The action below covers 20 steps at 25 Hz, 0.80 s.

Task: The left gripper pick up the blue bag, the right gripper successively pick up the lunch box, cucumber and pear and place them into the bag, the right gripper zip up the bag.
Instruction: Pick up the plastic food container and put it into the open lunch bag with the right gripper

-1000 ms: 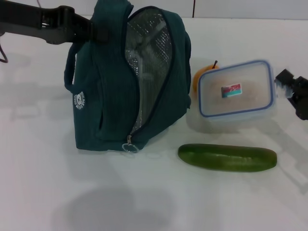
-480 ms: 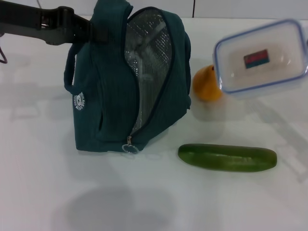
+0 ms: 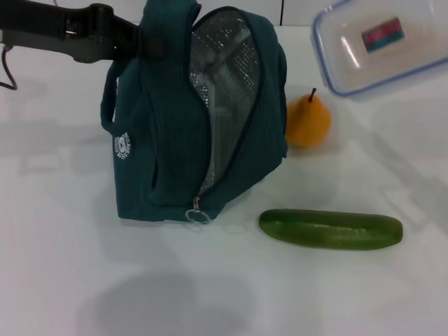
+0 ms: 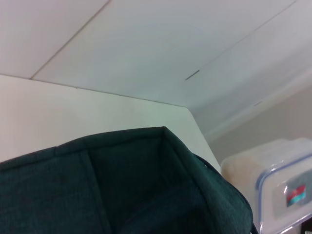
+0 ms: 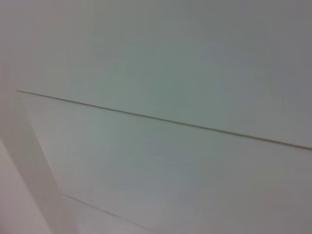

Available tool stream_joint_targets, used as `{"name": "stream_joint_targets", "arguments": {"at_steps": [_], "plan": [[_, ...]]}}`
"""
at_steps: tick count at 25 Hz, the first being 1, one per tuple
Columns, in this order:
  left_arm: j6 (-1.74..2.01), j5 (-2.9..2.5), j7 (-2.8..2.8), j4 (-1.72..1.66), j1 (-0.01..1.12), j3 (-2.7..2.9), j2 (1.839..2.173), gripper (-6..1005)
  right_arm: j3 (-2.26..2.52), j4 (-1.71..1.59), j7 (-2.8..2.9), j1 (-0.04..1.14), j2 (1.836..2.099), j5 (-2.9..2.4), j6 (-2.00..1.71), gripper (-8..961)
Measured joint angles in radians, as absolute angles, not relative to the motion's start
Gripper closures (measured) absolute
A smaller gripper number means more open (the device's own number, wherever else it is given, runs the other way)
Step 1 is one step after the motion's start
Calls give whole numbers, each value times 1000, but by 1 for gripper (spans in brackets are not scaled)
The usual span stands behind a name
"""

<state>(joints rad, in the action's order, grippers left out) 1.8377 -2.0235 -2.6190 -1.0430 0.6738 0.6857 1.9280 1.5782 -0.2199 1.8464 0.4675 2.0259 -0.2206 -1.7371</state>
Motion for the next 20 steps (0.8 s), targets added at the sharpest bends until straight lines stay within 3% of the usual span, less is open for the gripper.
{"name": "stream_joint_targets", "arguments": {"at_steps": [20], "plan": [[1835,-2019,-2620,-1043,683,709,1950,955,1675,-296,1865,673,2028,-178,-1573,847]]}}
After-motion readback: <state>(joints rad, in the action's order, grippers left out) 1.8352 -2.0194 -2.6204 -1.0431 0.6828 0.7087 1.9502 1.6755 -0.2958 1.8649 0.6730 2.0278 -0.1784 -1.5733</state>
